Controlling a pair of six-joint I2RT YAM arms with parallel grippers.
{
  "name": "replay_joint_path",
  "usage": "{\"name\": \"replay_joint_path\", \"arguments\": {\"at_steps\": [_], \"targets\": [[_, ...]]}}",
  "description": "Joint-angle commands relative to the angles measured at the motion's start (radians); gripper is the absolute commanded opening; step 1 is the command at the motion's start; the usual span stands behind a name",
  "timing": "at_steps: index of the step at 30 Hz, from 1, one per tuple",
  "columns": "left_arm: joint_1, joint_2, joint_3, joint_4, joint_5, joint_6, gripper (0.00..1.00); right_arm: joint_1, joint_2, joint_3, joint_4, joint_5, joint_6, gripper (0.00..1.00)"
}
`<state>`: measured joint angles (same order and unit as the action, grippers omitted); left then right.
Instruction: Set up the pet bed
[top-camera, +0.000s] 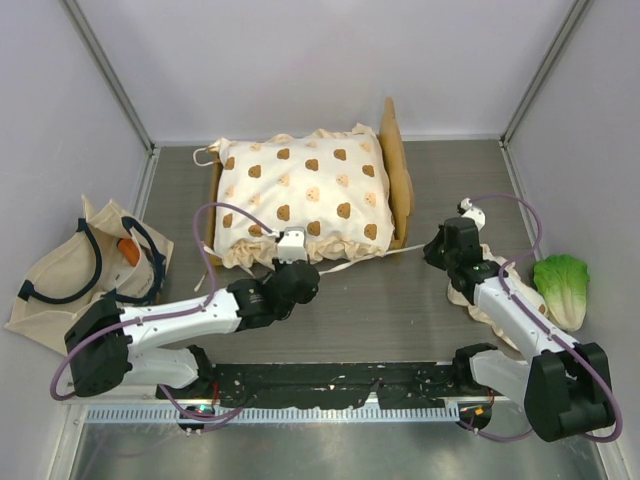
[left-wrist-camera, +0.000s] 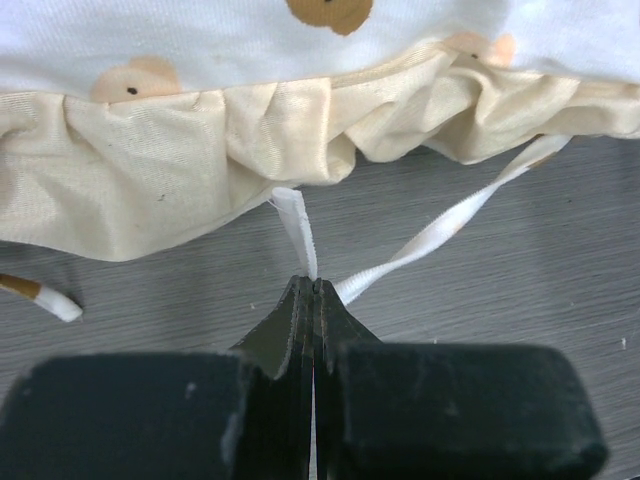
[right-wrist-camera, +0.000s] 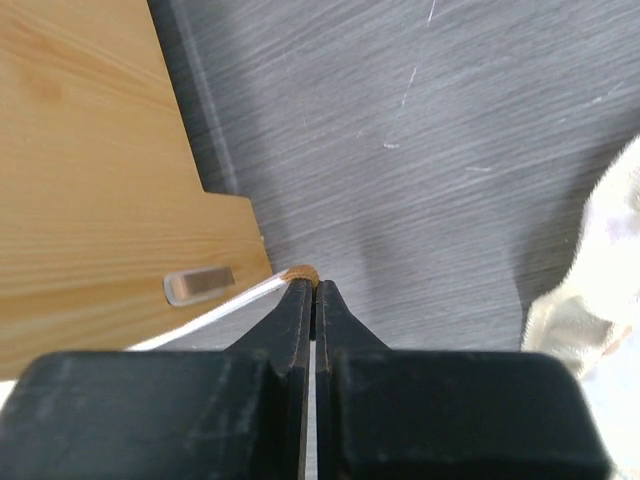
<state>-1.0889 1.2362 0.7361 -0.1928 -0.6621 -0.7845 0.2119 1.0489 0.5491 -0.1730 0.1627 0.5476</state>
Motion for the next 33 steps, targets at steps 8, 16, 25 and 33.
{"name": "replay_joint_path", "arguments": {"at_steps": [8, 16, 25, 33], "targets": [[0.058, -0.012, -0.012, -0.14, -0.06, 0.051, 0.0, -0.083, 0.025, 0.089, 0.098, -0.02, 0.005, 0.01], [0.152, -0.043, -0.027, -0.134, -0.033, 0.116, 0.0, -0.097, -0.012, 0.071, 0.093, 0.024, 0.023, 0.01], [0.155, -0.012, -0.007, -0.077, 0.058, 0.136, 0.0, -0.098, -0.053, 0.026, 0.107, -0.106, 0.04, 0.01], [0.153, -0.027, 0.043, -0.062, 0.099, 0.179, 0.54, -0.098, -0.205, -0.101, 0.003, -0.207, 0.063, 0.2]]}}
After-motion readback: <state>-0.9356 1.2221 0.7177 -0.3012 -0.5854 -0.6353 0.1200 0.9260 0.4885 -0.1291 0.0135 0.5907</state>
